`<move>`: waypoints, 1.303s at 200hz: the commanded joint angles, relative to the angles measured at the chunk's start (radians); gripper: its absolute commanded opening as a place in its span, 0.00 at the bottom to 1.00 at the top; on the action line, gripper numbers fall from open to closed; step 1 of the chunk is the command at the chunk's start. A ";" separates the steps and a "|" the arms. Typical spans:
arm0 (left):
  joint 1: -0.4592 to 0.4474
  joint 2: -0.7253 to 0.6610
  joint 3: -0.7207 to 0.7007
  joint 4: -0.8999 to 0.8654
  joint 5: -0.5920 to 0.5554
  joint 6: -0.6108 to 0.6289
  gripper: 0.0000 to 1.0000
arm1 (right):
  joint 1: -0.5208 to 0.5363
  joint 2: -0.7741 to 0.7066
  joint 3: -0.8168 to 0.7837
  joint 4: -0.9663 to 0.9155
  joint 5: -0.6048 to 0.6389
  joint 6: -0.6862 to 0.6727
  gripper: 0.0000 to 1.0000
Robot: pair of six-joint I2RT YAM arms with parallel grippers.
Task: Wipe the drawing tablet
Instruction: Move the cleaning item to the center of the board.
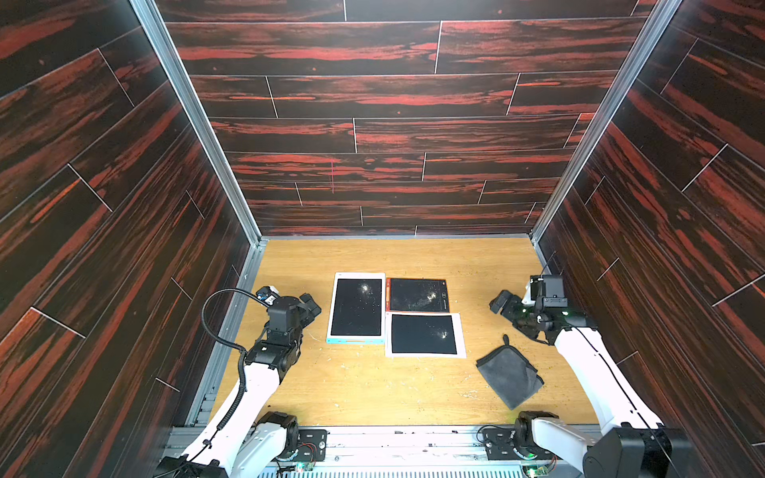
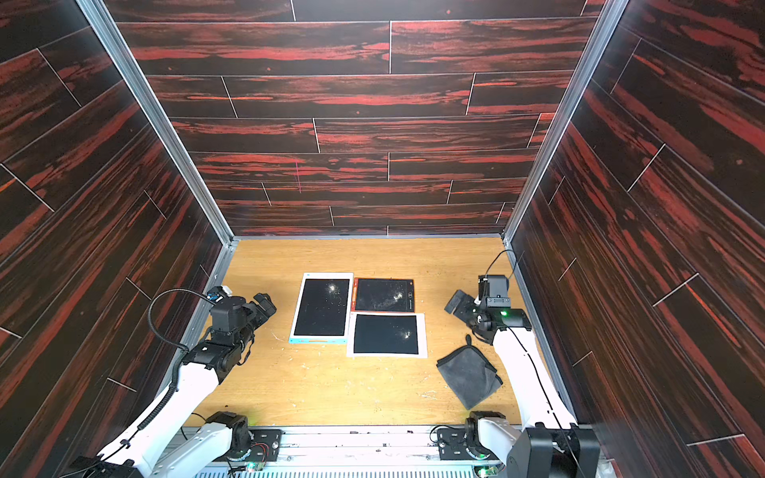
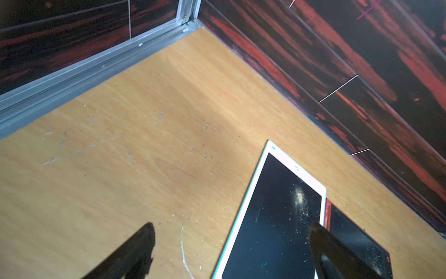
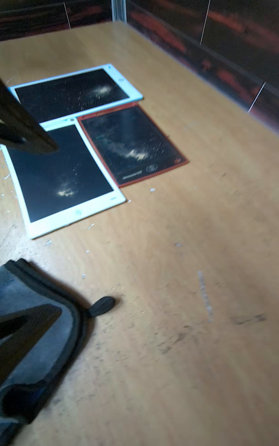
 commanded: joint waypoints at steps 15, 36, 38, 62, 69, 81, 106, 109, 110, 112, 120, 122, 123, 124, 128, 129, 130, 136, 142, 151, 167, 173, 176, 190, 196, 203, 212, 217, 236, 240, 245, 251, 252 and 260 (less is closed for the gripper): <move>0.001 0.024 0.054 -0.075 0.052 -0.001 1.00 | -0.006 0.038 -0.003 -0.051 -0.017 0.023 0.99; 0.001 0.043 0.037 -0.064 0.102 0.002 1.00 | -0.007 0.061 0.002 -0.064 0.016 0.040 0.99; 0.002 0.043 0.035 -0.063 0.105 0.002 1.00 | -0.008 0.064 0.003 -0.066 0.019 0.041 0.99; 0.000 0.016 0.007 -0.077 0.147 0.014 1.00 | -0.009 0.107 -0.004 -0.077 0.064 0.052 0.99; -0.001 0.002 -0.001 -0.080 0.160 0.015 1.00 | -0.010 0.122 -0.010 -0.081 0.077 0.056 0.99; -0.002 -0.012 -0.007 -0.082 0.189 0.021 1.00 | -0.010 0.150 -0.012 -0.091 0.092 0.065 0.99; -0.011 0.003 0.000 -0.106 0.230 0.025 1.00 | -0.009 0.155 -0.038 -0.099 0.107 0.091 0.99; -0.011 0.004 0.000 -0.109 0.233 0.022 1.00 | -0.009 0.151 -0.045 -0.097 0.108 0.094 0.99; -0.011 0.004 0.000 -0.110 0.233 0.021 1.00 | -0.009 0.149 -0.047 -0.096 0.108 0.095 0.99; -0.011 0.004 -0.001 -0.113 0.235 0.020 1.00 | -0.010 0.145 -0.053 -0.094 0.108 0.098 0.99; -0.011 0.002 -0.004 -0.122 0.238 0.011 1.00 | -0.009 0.132 -0.070 -0.092 0.112 0.106 0.99; -0.011 0.001 -0.006 -0.122 0.238 0.009 1.00 | -0.009 0.129 -0.074 -0.093 0.113 0.109 0.99; -0.011 0.001 -0.007 -0.123 0.238 0.008 1.00 | -0.009 0.127 -0.075 -0.093 0.114 0.110 0.99; -0.011 0.000 -0.007 -0.123 0.239 0.007 1.00 | -0.009 0.125 -0.077 -0.093 0.114 0.111 0.99; -0.011 -0.004 -0.011 -0.125 0.242 0.004 1.00 | -0.009 0.117 -0.085 -0.094 0.117 0.114 0.99; -0.011 -0.004 -0.011 -0.125 0.243 0.004 1.00 | -0.009 0.114 -0.088 -0.094 0.118 0.116 0.99; -0.011 -0.005 -0.012 -0.126 0.244 0.003 1.00 | -0.010 0.112 -0.091 -0.095 0.118 0.117 0.99; -0.011 -0.013 -0.017 -0.125 0.247 -0.002 1.00 | -0.009 0.098 -0.102 -0.098 0.121 0.121 0.99; -0.011 -0.020 -0.021 -0.125 0.250 -0.004 1.00 | -0.010 0.082 -0.116 -0.103 0.122 0.126 0.99; -0.012 -0.028 -0.025 -0.125 0.255 -0.007 1.00 | -0.010 0.056 -0.140 -0.110 0.123 0.135 0.99; -0.013 -0.029 -0.024 -0.124 0.259 -0.004 1.00 | -0.009 0.004 -0.185 -0.124 0.116 0.147 0.99; -0.014 -0.024 -0.022 -0.124 0.261 -0.003 1.00 | -0.009 -0.013 -0.200 -0.128 0.114 0.152 0.99; -0.014 -0.021 -0.021 -0.123 0.261 -0.002 1.00 | -0.009 -0.021 -0.206 -0.130 0.113 0.154 0.99; -0.013 -0.005 -0.008 -0.121 0.264 0.002 1.00 | -0.010 -0.050 -0.240 -0.138 0.109 0.162 0.99; -0.014 0.003 -0.001 -0.121 0.267 0.004 1.00 | -0.009 -0.058 -0.252 -0.141 0.107 0.167 0.99; -0.014 0.009 0.005 -0.119 0.269 0.004 1.00 | -0.009 -0.064 -0.267 -0.142 0.103 0.175 0.99; -0.015 0.016 0.013 -0.118 0.269 0.005 1.00 | -0.004 -0.067 -0.282 -0.143 0.098 0.189 0.99; -0.015 0.018 0.016 -0.118 0.268 0.003 1.00 | -0.001 -0.065 -0.279 -0.147 0.095 0.192 0.99; -0.015 0.024 0.027 -0.120 0.262 -0.001 1.00 | 0.002 -0.069 -0.290 -0.149 0.101 0.213 0.99; -0.015 0.024 0.030 -0.122 0.263 -0.002 1.00 | 0.002 -0.069 -0.294 -0.147 0.103 0.215 0.99; -0.015 0.025 0.033 -0.125 0.263 -0.002 1.00 | 0.002 -0.066 -0.296 -0.145 0.103 0.218 0.99; -0.015 0.026 0.036 -0.128 0.263 -0.001 1.00 | 0.002 -0.066 -0.297 -0.145 0.106 0.220 0.99; -0.015 0.026 0.037 -0.129 0.263 -0.001 1.00 | 0.002 -0.065 -0.298 -0.145 0.107 0.221 0.99; -0.015 0.027 0.040 -0.135 0.263 0.001 1.00 | 0.002 -0.060 -0.297 -0.143 0.113 0.223 0.99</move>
